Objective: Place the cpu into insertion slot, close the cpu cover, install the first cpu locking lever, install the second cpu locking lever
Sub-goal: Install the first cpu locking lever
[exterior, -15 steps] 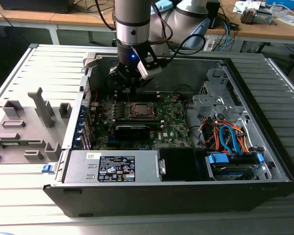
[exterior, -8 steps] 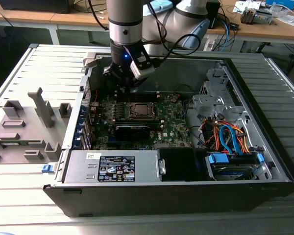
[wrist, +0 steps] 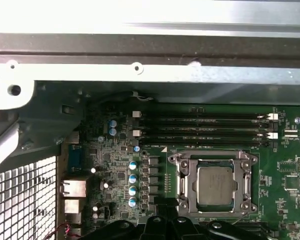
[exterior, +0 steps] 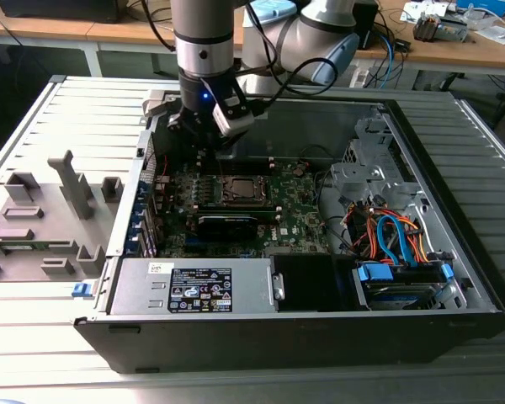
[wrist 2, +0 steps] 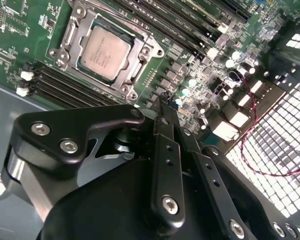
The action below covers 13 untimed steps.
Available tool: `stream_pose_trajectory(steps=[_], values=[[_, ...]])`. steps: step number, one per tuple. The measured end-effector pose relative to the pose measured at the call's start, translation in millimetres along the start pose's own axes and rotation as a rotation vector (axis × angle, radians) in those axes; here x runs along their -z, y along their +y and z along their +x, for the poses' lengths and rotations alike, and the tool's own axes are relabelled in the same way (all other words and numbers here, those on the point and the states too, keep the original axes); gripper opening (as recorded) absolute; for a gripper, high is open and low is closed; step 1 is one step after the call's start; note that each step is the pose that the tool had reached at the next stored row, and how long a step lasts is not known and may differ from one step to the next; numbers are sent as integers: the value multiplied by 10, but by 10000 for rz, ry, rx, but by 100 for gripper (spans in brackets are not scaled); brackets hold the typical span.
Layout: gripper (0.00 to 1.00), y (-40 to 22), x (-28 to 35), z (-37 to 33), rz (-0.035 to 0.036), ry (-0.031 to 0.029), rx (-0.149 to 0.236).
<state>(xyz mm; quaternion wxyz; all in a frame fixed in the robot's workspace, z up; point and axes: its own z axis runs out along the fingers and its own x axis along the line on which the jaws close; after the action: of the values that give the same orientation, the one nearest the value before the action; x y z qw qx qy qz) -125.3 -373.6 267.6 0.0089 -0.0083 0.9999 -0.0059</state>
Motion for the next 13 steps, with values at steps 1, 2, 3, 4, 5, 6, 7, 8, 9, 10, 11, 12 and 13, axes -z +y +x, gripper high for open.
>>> stream_pose_trajectory(steps=[1,2,3,4,5,6,7,8,9,10,11,12,13], values=[[11,15,0,13,0,0,1],[11,25,1,17,0,0,1],[11,39,1,21,0,0,1],[11,67,1,24,0,0,0],[11,96,0,25,0,0,0],[11,118,-5,28,-2,-1,0],[11,129,-13,35,-2,-2,0],[11,138,-24,43,-4,-3,1],[11,156,-43,58,1,1,1],[11,163,-49,61,0,0,0],[11,175,-56,61,0,0,1],[11,192,-61,61,-2,-1,0],[11,200,-63,61,-4,0,0]])
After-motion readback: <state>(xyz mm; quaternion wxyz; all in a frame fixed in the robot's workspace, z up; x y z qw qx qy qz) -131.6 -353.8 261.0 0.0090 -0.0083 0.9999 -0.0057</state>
